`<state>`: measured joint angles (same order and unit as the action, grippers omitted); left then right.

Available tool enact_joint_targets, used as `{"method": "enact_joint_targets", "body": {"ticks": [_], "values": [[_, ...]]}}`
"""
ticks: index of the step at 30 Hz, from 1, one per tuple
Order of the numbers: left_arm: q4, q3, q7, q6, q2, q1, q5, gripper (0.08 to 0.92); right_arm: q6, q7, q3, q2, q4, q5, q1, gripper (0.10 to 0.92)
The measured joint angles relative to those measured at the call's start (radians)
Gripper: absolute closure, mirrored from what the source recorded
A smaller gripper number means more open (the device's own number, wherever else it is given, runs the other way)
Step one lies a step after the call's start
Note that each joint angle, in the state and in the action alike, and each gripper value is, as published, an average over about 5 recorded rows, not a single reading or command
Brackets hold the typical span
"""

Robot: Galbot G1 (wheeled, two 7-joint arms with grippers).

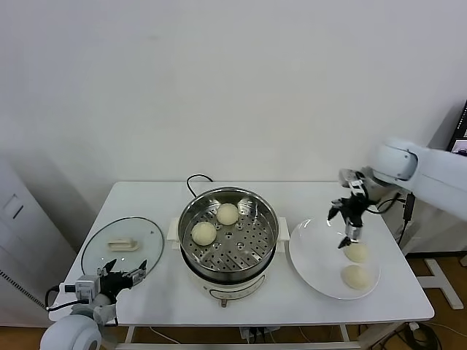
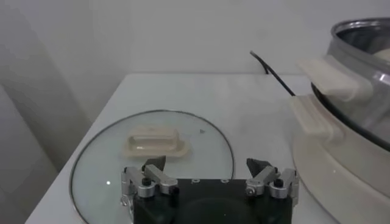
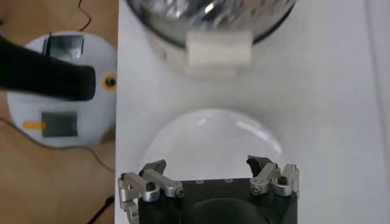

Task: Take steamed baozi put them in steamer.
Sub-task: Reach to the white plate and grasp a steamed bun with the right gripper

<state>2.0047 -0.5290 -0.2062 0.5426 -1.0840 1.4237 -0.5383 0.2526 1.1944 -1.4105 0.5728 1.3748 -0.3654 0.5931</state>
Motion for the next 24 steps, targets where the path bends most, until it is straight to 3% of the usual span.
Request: {"method": "enact_joint_targets", "body": {"ticks": [24], "values": [[-0.011, 0.015, -0.001, 0.007, 0.0, -0.014, 0.004, 0.177, -0.128, 0.035, 0.308, -0.014, -0.14, 0.271, -0.402, 0.203]]}}
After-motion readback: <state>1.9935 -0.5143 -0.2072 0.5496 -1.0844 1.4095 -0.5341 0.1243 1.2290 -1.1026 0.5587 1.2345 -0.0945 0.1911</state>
